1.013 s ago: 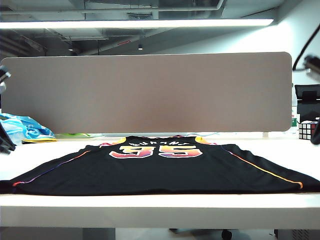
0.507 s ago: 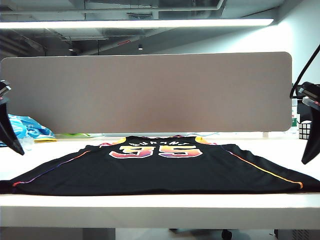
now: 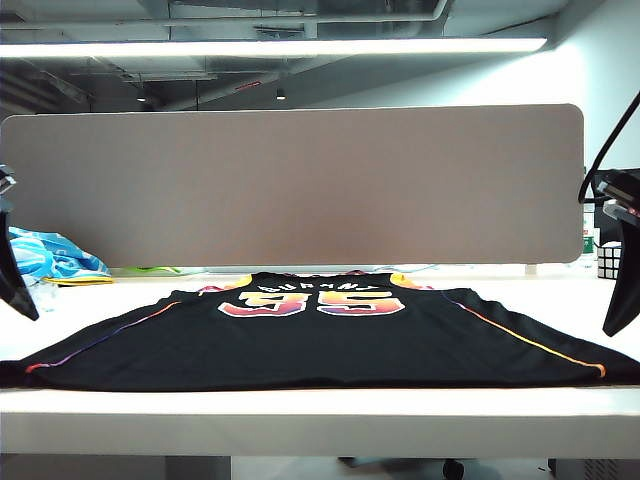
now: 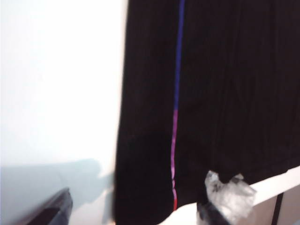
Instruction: Fold the bottom side of the basketball jersey horizontally towards the center, about one-third of the way, and then fold the bottom of the basketball jersey up towards the top, creating a neat rectangle.
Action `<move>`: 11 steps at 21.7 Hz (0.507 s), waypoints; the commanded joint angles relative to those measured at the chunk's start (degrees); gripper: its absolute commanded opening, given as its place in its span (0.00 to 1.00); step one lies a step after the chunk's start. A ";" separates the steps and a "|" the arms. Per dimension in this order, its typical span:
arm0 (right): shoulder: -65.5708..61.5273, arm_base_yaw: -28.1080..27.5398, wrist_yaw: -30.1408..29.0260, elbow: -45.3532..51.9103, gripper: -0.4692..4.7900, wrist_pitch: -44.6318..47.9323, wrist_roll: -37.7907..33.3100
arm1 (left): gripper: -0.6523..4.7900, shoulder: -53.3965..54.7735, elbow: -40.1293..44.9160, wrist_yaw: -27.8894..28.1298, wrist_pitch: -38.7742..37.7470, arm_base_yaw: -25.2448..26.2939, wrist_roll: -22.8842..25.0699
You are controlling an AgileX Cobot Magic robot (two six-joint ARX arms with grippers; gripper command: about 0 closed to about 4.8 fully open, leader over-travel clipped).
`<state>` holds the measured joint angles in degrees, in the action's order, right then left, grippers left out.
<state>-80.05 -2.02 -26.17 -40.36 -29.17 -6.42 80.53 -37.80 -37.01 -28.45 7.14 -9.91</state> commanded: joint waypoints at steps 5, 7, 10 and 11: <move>0.11 0.02 -0.57 -0.22 0.62 -1.07 0.68 | 0.73 -0.11 -0.24 1.20 -1.27 -1.11 1.46; -0.48 0.11 -0.81 -0.22 0.62 -1.20 0.66 | 0.73 0.09 -0.24 2.86 -1.07 -3.26 2.03; -1.53 0.11 -0.98 -0.22 0.62 -1.68 0.70 | 0.73 1.09 -0.28 3.72 -0.76 -5.03 2.08; -2.01 0.11 -1.03 -0.22 0.62 -1.77 0.70 | 0.73 1.53 -0.28 3.78 -0.66 -5.44 2.05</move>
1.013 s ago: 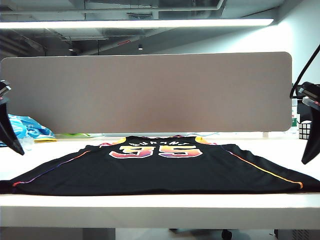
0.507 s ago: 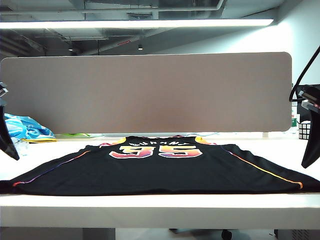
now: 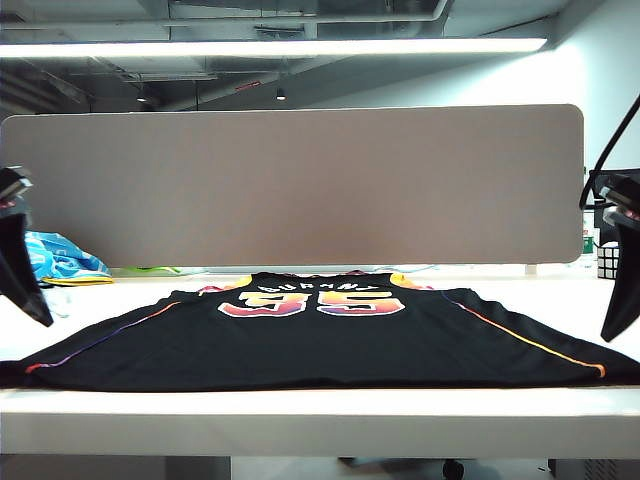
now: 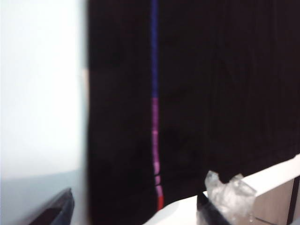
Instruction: Fold the bottom side of the basketball jersey horizontally towards the center, about one-third of the way, and then fold the bottom of the basketball jersey up towards the top, creating a neat rectangle.
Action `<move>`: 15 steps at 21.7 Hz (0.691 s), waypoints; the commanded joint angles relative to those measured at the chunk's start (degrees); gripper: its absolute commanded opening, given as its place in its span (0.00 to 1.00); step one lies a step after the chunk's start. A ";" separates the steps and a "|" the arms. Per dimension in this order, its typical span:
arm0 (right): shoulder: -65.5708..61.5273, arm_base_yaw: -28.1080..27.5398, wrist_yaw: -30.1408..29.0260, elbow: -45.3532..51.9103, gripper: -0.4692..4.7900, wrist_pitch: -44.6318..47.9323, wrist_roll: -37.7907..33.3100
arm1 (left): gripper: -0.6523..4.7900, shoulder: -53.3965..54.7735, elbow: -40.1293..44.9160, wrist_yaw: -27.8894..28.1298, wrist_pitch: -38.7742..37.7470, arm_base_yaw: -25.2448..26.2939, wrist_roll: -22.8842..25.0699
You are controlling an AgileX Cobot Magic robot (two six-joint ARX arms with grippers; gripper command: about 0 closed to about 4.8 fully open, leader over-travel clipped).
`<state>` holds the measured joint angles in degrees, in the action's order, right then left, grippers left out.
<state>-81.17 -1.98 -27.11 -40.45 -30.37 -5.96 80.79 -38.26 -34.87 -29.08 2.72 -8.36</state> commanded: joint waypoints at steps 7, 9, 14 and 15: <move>-4.33 0.26 -3.74 -0.13 0.62 -0.90 0.24 | 0.73 4.55 0.17 1.66 0.02 -1.60 0.52; -4.72 1.05 -4.55 -0.09 0.62 -1.09 0.24 | 0.73 4.63 0.17 1.60 0.02 -1.68 0.70; -4.72 3.10 -4.98 -0.09 0.61 0.15 -0.20 | 0.73 4.66 0.17 0.96 -0.09 -1.90 1.16; -4.72 3.28 -4.96 -0.09 0.61 0.31 -0.33 | 0.73 4.66 0.17 0.90 -0.09 -1.90 1.16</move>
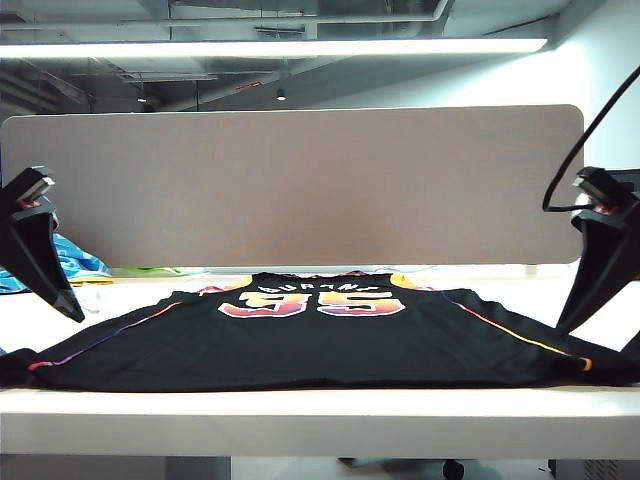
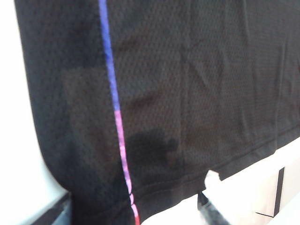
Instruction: Fold the bottom side of the basketball jersey horizontally towards the center, about one-third of the way, and then fold the bottom of the basketball jersey up towards the top, creating a neat rectangle.
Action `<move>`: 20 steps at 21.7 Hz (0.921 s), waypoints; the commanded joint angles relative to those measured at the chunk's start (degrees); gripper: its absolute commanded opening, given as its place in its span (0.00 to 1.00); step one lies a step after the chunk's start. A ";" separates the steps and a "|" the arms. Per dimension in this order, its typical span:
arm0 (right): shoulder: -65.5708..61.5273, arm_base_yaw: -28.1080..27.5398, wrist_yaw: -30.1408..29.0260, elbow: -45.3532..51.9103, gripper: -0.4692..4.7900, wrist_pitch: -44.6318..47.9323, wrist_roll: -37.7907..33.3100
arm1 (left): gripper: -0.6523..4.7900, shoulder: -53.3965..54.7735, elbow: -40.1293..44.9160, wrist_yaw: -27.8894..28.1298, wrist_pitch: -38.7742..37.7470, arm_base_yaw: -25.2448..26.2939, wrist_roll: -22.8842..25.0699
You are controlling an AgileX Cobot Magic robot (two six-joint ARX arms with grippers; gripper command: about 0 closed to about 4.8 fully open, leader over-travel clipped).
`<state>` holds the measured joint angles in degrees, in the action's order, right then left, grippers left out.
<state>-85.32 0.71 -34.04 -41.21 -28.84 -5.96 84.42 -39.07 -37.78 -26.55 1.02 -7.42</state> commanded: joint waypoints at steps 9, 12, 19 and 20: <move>-0.57 0.59 2.19 0.68 0.28 0.50 -0.90 | 0.30 1.03 0.98 0.26 -1.49 -0.20 2.62; -0.57 0.61 1.92 0.68 0.10 1.16 -1.09 | 0.12 0.98 0.98 -0.15 -0.33 -0.20 3.19; 7.17 2.49 2.40 0.68 0.08 -8.61 0.92 | 0.11 -4.15 1.07 -0.66 -11.10 -0.31 7.06; 8.98 3.15 2.47 0.68 0.08 -10.43 1.03 | 0.11 -5.35 1.14 -0.35 -13.14 -0.42 7.87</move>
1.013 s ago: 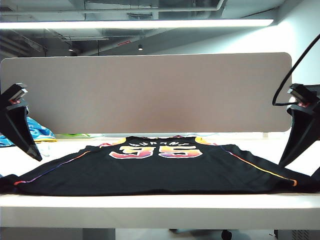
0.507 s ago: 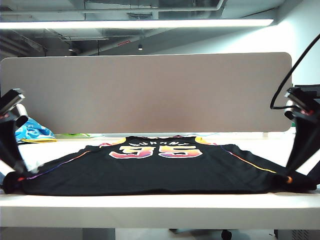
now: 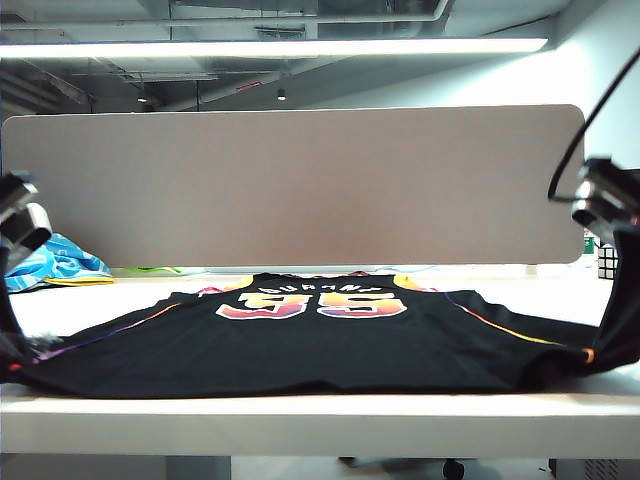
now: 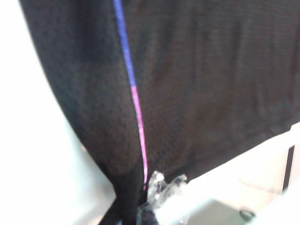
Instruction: Fold the bottom side of the basketball jersey horizontally towards the center, about one-third of the way, and then fold the bottom of the basketball jersey up towards the top, creating a neat rectangle.
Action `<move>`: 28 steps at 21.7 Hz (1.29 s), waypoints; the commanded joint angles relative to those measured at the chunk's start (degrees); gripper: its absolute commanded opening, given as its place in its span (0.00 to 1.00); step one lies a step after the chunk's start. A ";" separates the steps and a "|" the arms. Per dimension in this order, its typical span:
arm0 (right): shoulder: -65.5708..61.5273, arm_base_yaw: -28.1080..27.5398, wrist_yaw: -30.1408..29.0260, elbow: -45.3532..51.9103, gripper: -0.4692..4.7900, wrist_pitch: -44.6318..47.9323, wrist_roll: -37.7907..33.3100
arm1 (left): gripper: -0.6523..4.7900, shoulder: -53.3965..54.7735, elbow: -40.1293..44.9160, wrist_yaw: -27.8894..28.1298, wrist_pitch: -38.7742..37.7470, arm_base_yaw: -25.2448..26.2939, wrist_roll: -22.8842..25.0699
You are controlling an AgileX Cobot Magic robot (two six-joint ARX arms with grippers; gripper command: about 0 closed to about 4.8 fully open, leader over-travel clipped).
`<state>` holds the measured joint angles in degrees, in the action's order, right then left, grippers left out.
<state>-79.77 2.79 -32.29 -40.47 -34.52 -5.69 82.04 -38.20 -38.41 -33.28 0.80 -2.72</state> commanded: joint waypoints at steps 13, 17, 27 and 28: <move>40.54 9.11 6.23 -0.13 0.08 -32.76 -3.08 | 0.11 -44.76 0.46 0.04 -27.02 -11.58 -11.61; 50.69 9.11 6.82 -0.13 0.08 -38.91 -6.49 | 0.11 -55.41 0.48 1.31 -32.72 -11.67 -16.15; 37.00 8.85 8.02 -3.30 0.08 -5.51 -12.00 | 0.11 -42.84 0.42 2.51 6.82 -11.47 -26.99; 30.64 8.44 9.79 -5.68 0.08 -1.95 -9.86 | 0.11 -36.46 0.35 2.78 13.27 -11.02 -27.74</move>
<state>-46.98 11.51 -24.03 -44.66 -39.70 -17.23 43.13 -37.71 -35.94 -25.67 -10.57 -29.85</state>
